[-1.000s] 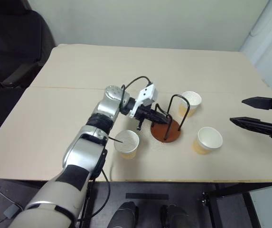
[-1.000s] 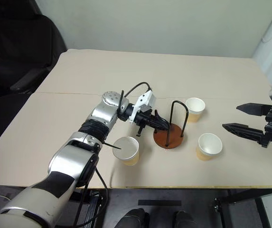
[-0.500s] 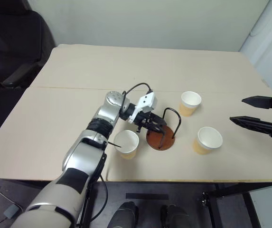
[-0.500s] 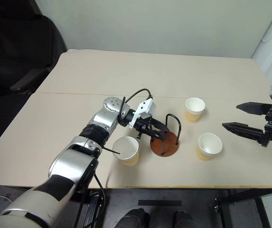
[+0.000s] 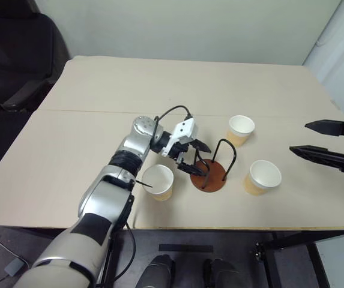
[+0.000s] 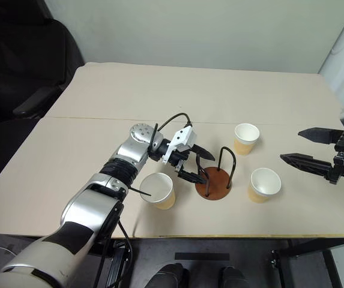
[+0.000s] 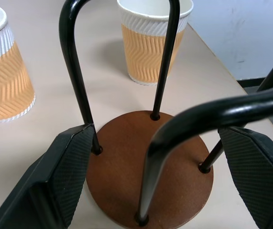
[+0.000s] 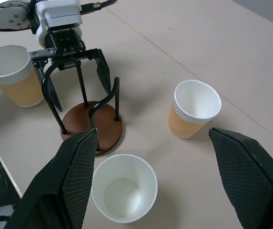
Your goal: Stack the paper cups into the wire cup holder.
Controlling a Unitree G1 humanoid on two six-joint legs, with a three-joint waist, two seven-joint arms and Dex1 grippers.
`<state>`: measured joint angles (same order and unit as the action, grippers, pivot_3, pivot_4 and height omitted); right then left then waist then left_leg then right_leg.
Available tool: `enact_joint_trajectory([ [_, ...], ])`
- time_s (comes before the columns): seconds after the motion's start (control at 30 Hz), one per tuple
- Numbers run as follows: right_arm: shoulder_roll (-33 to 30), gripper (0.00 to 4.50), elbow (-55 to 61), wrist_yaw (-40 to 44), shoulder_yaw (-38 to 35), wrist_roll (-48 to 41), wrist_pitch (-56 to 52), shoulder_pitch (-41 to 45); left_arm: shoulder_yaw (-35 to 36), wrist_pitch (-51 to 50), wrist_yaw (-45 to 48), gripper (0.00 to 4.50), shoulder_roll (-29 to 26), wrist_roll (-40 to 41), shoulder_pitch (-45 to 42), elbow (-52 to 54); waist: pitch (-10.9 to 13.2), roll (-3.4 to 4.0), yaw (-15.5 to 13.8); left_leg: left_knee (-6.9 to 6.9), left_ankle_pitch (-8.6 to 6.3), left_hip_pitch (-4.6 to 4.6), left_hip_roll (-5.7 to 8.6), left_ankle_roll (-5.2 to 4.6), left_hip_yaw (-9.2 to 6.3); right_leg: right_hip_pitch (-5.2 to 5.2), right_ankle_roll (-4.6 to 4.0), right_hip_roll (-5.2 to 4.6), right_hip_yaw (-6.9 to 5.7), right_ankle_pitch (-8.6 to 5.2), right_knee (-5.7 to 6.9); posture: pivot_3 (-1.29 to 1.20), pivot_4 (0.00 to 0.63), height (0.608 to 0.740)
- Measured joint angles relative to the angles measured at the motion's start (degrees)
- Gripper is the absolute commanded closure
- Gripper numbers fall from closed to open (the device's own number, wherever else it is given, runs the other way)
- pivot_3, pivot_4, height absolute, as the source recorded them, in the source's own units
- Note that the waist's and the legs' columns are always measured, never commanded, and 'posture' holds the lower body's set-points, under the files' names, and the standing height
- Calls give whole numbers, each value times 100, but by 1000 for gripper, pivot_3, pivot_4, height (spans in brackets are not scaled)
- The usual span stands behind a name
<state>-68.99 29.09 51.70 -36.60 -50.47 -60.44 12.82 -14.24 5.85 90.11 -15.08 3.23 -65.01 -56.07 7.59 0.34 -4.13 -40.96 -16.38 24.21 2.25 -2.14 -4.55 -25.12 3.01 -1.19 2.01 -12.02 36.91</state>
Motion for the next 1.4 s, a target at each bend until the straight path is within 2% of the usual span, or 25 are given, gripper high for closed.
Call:
enact_joint_trajectory([
  [0.83, 0, 719, -344, -2, 723, 74, 329, 494, 347, 37, -430, 48, -347, 3, -123, -159, 0, 0, 9, -2, 0, -1, 0, -1, 1, 0, 0, 0, 1, 0, 0, 0, 150, 740],
  [1.17, 29, 719, -441, -37, 1086, 126, 455, 823, 347, 521, -546, 48, -775, -244, -221, -572, 0, 1, 25, -1, 0, -2, 0, -1, 0, 0, 0, 0, 1, 0, -1, 0, 150, 740],
  [1.4, 51, 719, -550, -126, 1271, 206, 522, 1040, 483, 685, -687, 48, -1291, -346, -526, -823, 0, 1, 45, 0, -1, -2, 0, -3, -1, -1, 0, 0, 1, 0, -2, 0, 150, 740],
])
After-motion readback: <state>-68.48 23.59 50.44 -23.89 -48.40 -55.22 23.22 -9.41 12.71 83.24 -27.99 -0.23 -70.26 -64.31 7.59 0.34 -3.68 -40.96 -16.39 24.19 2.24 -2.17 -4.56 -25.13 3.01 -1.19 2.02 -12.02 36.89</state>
